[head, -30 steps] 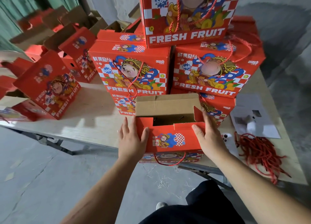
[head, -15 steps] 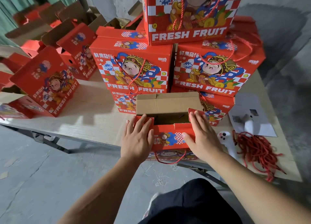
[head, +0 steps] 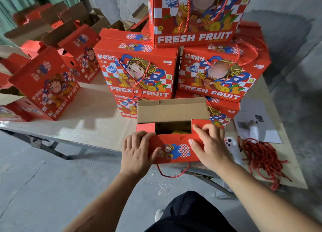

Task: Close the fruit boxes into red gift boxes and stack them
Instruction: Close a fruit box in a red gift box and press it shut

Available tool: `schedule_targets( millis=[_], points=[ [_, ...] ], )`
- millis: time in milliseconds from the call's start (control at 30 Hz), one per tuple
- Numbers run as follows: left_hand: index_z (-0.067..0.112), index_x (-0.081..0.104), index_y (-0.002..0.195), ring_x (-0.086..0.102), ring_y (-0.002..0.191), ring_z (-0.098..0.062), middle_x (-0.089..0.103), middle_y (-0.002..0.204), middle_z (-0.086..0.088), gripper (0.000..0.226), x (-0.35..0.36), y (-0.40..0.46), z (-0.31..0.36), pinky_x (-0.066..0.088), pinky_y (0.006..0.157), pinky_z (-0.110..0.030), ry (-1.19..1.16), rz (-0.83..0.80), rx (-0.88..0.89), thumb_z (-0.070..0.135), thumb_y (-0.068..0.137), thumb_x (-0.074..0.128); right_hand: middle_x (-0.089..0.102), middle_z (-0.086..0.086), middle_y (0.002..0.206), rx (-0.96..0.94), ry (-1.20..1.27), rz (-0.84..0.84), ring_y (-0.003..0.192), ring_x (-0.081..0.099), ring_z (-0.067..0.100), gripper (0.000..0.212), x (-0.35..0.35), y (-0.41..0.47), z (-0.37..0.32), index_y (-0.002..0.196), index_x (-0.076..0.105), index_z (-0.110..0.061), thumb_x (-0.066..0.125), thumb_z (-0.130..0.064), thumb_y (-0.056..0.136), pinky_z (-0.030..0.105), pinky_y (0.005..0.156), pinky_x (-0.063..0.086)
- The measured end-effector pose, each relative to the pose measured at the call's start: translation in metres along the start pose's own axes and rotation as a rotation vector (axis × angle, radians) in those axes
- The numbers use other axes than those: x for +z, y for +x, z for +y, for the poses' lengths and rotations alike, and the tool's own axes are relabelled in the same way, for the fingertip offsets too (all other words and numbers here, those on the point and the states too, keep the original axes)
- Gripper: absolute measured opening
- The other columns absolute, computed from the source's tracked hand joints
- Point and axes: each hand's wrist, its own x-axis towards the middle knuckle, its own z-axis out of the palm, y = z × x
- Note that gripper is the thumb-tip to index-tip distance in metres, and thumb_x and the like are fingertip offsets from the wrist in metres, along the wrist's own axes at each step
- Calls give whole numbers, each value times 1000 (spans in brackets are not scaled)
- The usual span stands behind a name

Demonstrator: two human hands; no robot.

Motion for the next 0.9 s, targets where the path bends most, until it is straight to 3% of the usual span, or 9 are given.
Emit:
schedule_targets(
  millis=[167, 233, 367, 467, 600, 667, 733, 800, 900],
  points=[
    [23, 59, 136, 49, 135, -23, 60, 138, 4, 52, -4, 22, 3, 34, 116, -41, -54, -137, -22, 58, 103, 39, 47, -2, 123, 10, -41, -96, 118, 41, 26, 67, -9, 21, 8, 130, 61, -21, 27, -69, 98, 42, 90, 49],
    [25, 56, 145, 37, 150, -20, 55, 152, 7, 57, -4, 29, 3, 27, 126, -46, -67, -247, -68, 58, 104, 35, 44, 1, 135, 39, -121, -111, 124, 40, 30, 65, -6, 27, 7, 144, 50, -23, 24, -64, 101, 44, 99, 44],
    [25, 13, 167, -10, 161, -19, 2, 174, 4, 76, 0, 45, 4, -9, 129, -44, 62, -452, -93, 68, 103, 7, -7, -1, 170, 239, -129, -314, 156, 4, 36, 78, 10, 43, 8, 162, -11, -31, 28, -64, 103, 52, 124, 17],
    [20, -8, 166, -25, 157, -25, -20, 172, -2, 84, 3, 56, 5, -13, 128, -47, 92, -539, -136, 72, 101, 1, -8, 0, 174, 460, 143, -299, 159, 6, 32, 103, 8, 70, 8, 160, -19, -35, 54, -66, 96, 56, 123, 21],
    [14, -15, 164, -24, 157, -26, -18, 173, -7, 89, 6, 57, 7, -12, 129, -47, 69, -505, -194, 73, 101, 7, 37, 0, 163, 619, 727, -27, 145, 41, 24, 87, 1, 90, 11, 163, 15, -35, 64, -55, 95, 47, 110, 39],
    [13, -18, 163, -19, 159, -26, -13, 174, -8, 95, 7, 55, 9, -11, 129, -45, 51, -404, -218, 76, 100, 16, 56, -5, 144, 643, 872, 167, 130, 53, 17, 73, 2, 85, 9, 149, 49, -31, 58, -66, 86, 35, 98, 42],
    [14, -19, 162, -13, 160, -27, -10, 173, -10, 106, 6, 52, 10, -9, 128, -46, -2, -296, -263, 81, 96, 29, 66, -4, 128, 685, 1003, 304, 122, 60, 18, 75, 2, 81, 8, 129, 65, -25, 52, -74, 73, 36, 99, 47],
    [17, -14, 163, -6, 158, -27, -8, 172, -9, 114, 6, 48, 12, 3, 125, -51, -104, -185, -324, 82, 89, 43, 69, -2, 125, 705, 1059, 329, 120, 63, 16, 79, 2, 77, 8, 127, 67, -25, 50, -79, 72, 43, 106, 49],
    [22, 0, 163, 7, 157, -32, -1, 170, -9, 118, 6, 43, 15, 29, 120, -65, -196, -42, -369, 80, 79, 60, 74, -22, 98, 454, 782, 248, 96, 65, -6, 41, 2, 70, 15, 94, 70, -44, 50, -78, 83, 34, 84, 53]
  ],
)
